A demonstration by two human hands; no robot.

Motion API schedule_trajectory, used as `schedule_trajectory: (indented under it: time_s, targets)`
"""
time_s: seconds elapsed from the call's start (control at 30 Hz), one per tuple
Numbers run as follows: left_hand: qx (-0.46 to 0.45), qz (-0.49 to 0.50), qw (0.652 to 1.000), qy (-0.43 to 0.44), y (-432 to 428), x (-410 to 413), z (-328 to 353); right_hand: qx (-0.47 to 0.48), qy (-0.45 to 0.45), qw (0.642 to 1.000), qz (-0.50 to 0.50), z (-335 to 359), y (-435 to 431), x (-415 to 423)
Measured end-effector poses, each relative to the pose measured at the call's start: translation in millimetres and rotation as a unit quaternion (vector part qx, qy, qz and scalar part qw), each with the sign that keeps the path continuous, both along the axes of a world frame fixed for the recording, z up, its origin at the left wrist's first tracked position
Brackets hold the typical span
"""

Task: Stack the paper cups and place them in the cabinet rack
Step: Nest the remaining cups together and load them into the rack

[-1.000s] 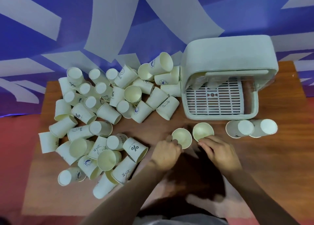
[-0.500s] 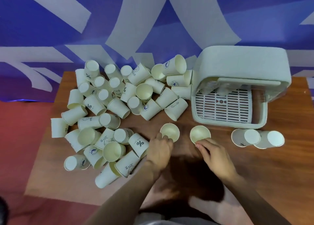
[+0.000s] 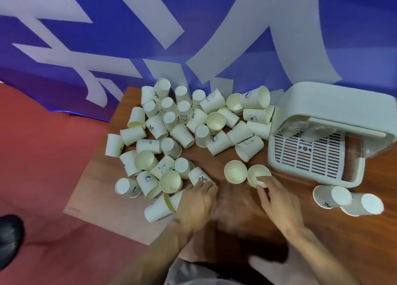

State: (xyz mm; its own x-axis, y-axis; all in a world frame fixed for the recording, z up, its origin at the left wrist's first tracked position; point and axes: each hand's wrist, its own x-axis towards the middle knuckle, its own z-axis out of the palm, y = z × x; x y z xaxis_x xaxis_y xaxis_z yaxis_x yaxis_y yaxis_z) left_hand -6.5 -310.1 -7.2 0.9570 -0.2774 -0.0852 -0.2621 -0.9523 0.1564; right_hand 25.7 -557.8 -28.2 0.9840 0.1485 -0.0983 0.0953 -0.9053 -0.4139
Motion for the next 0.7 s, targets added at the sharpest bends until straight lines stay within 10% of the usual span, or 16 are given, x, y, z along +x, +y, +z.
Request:
schedule_trajectory:
  time_s: [0.33, 0.7]
  targets:
    - [-0.027, 0.257, 0.964, 0.066, 107, -77, -14, 0.008, 0.004, 0.973, 0.232, 10, 100, -12]
    - [-0.052, 0.336, 0.938, 0.072, 105, -39, -9, -0.134, 0.198, 0.971, 0.024, 4, 170, 15]
